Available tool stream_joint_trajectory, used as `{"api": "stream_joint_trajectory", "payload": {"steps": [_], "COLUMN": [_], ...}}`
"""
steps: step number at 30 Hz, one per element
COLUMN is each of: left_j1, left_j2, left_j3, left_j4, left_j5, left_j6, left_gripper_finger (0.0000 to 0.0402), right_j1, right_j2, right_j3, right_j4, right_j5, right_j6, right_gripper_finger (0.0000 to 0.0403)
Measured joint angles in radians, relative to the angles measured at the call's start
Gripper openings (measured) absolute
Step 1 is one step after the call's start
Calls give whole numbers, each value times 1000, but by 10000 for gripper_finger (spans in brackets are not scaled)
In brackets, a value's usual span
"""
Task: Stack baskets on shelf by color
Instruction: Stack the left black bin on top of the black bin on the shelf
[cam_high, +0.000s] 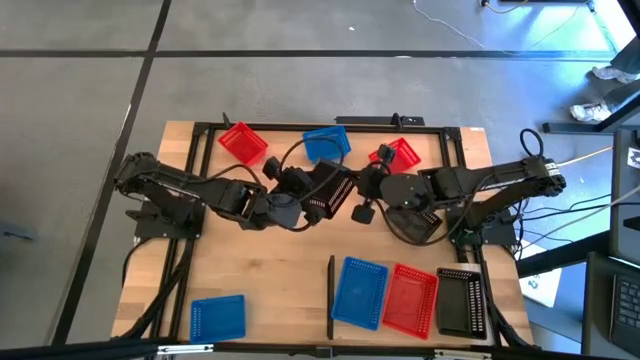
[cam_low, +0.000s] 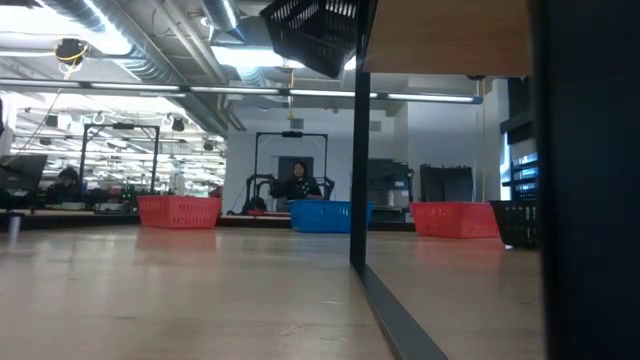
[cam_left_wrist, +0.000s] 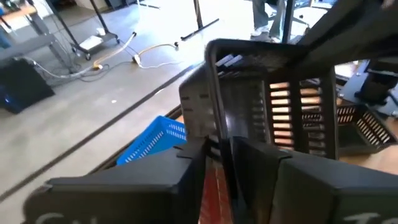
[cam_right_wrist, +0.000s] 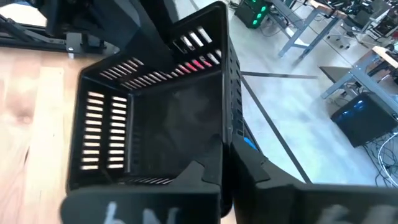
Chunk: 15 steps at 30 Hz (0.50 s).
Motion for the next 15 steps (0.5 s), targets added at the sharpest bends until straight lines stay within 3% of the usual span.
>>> {"api": "stream_joint_trajectory", "payload": {"steps": [9,15], "left_j1": [-23,-72], "left_j2": [-15,-24], "left_j3": [0,2], "left_j4": [21,101], "left_j5": [3,-9], "left_j6": [-19,139], "left_gripper_finger": [89,89], "right_j1": [2,-1], "right_j2": [-62,-99], "right_j3": [0,0], "right_j4": [-78,-178], "right_j5": [-9,62], "right_j6": [53,59], "right_gripper_finger": [2,1]}}
